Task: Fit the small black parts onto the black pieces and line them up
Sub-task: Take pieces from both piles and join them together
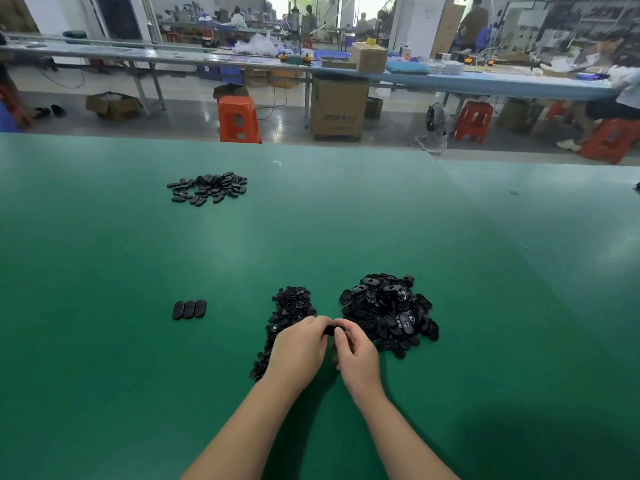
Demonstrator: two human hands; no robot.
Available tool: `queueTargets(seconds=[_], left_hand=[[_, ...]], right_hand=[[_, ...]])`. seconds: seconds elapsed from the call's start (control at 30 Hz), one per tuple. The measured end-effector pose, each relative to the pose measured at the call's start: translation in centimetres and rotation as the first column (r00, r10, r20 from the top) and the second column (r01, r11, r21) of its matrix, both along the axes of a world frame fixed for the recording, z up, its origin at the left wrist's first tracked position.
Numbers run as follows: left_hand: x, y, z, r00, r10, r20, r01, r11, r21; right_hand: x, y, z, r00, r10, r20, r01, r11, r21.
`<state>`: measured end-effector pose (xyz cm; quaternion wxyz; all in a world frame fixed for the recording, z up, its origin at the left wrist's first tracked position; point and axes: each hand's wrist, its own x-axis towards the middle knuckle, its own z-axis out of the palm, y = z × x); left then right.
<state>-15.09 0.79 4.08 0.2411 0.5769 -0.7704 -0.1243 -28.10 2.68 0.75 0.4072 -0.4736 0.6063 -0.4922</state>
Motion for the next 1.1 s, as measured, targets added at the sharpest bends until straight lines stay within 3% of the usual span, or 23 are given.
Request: queueTargets(seconds=[0.2,0.43,0.57,0.7,0.8,1.0,1.1], left_hand=[[4.3,-0.8,0.0,0.955,0.271,-0.118,-0.272,0.962,0.007],[12.6,-1.0,-2.0,0.743,0.666,-0.060,-0.654,0.743,0.140],[13.5,-0.4,-2.7,0.746,0.666,-0.008,-0.660,0.742,0.116],[13.5,0.2,-3.5,0.827,0.560,0.036,-0.558,0.828,-0.062],[13.3,0.1,-3.8,0.820,0.548,0.163,-0.530,0.836,-0.145],[13.5,-1.1,-3.0,0.733,0.586,0.346,-0.626,0.780,0.008],[14.1,-1.6,-3.2,0.718,0.605,0.344,-0.653,0.757,0.030]], right_hand=[[0.0,0.2,0.1,1.000,0.008,0.015,-0.008,1.000,0.002],[-0.1,0.3,0.2,0.999,0.028,-0.030,-0.028,1.000,0.004],[0.0,0.3,0.2,0.999,0.022,-0.047,-0.021,1.000,0.006],[0.1,0.3,0.2,0.998,0.023,-0.057,-0.022,1.000,0.009],[0.1,0.4,0.3,0.998,0.020,-0.060,-0.019,1.000,0.012],[0.1,0.4,0.3,0.998,0.022,-0.063,-0.021,1.000,0.020],[0.1,0.4,0.3,0.998,0.024,-0.057,-0.022,1.000,0.018]])
